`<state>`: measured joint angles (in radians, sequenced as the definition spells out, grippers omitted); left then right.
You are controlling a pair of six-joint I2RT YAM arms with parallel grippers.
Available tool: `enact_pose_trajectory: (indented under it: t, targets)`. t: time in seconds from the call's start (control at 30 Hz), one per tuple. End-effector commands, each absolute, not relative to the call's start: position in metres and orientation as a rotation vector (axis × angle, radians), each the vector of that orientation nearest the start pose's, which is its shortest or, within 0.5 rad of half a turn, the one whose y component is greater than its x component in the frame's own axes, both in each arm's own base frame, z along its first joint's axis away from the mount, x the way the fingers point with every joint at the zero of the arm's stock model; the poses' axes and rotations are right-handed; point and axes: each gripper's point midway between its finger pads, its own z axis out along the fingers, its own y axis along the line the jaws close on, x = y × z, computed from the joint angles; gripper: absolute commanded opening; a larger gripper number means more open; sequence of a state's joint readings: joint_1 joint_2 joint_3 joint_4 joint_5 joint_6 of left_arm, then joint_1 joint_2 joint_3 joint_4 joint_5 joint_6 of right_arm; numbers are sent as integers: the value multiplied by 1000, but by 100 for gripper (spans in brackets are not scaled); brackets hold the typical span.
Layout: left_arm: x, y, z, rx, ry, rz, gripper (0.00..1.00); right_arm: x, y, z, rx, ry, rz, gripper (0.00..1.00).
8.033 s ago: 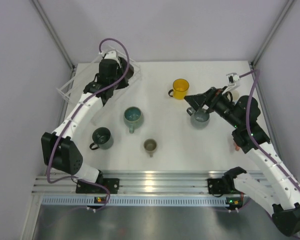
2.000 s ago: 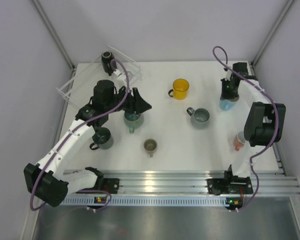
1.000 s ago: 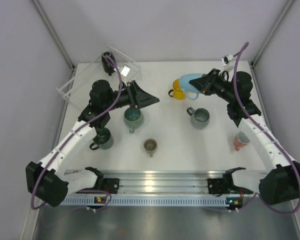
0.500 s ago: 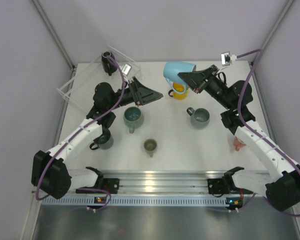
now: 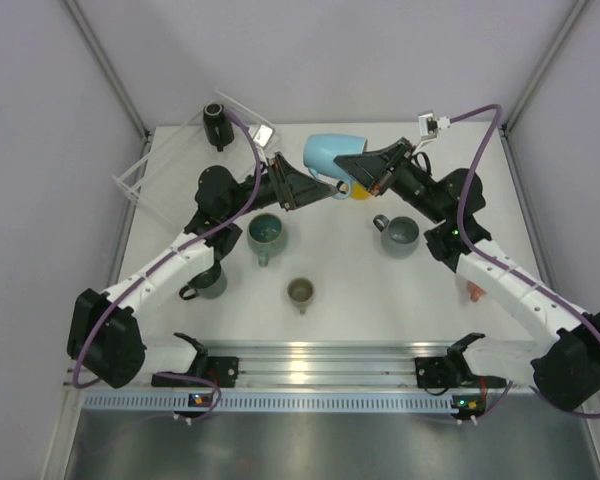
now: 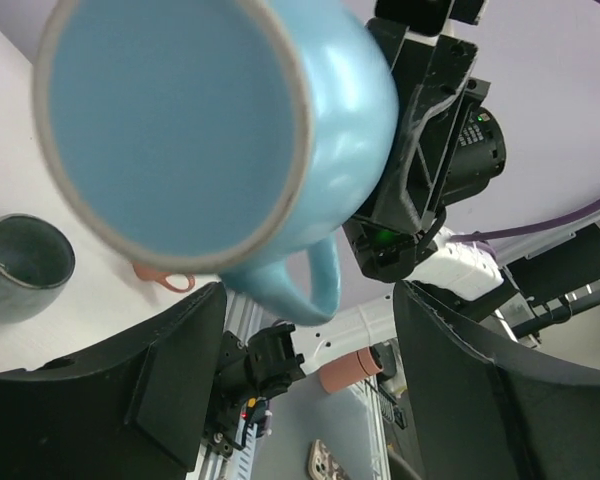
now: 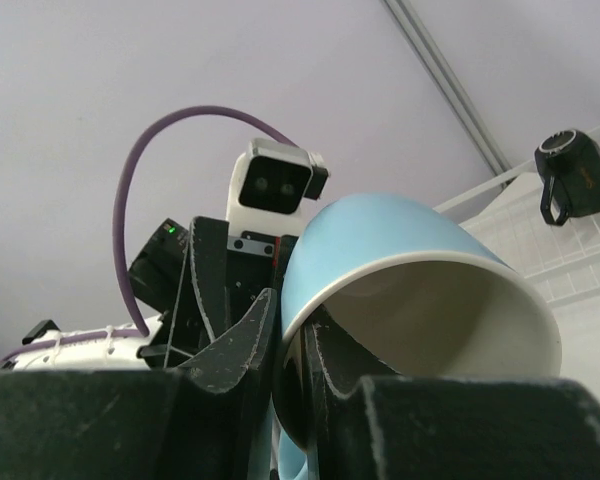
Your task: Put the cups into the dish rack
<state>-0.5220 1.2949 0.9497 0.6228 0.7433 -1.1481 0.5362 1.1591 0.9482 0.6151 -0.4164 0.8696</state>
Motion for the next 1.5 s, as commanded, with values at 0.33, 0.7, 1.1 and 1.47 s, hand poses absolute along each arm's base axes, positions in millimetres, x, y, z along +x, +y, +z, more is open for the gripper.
enact_pose_trajectory:
  t: [0.33,0.7,1.1,1.47]
  targets:
    - [247,-322,410,301,1454,-1896,60,243,290,467,-268,1121,1553,0]
    - [245,-323,405,279,1453,-1955,4,236,303,446,-285,1176,1575,1]
    - [251,-321,383,246,1513,-1870,0,242,278,428,-235,1278,1365,48]
    - [279,-316,357,237,1670,-1569,0,245,245,424,-164,1366,1179,95]
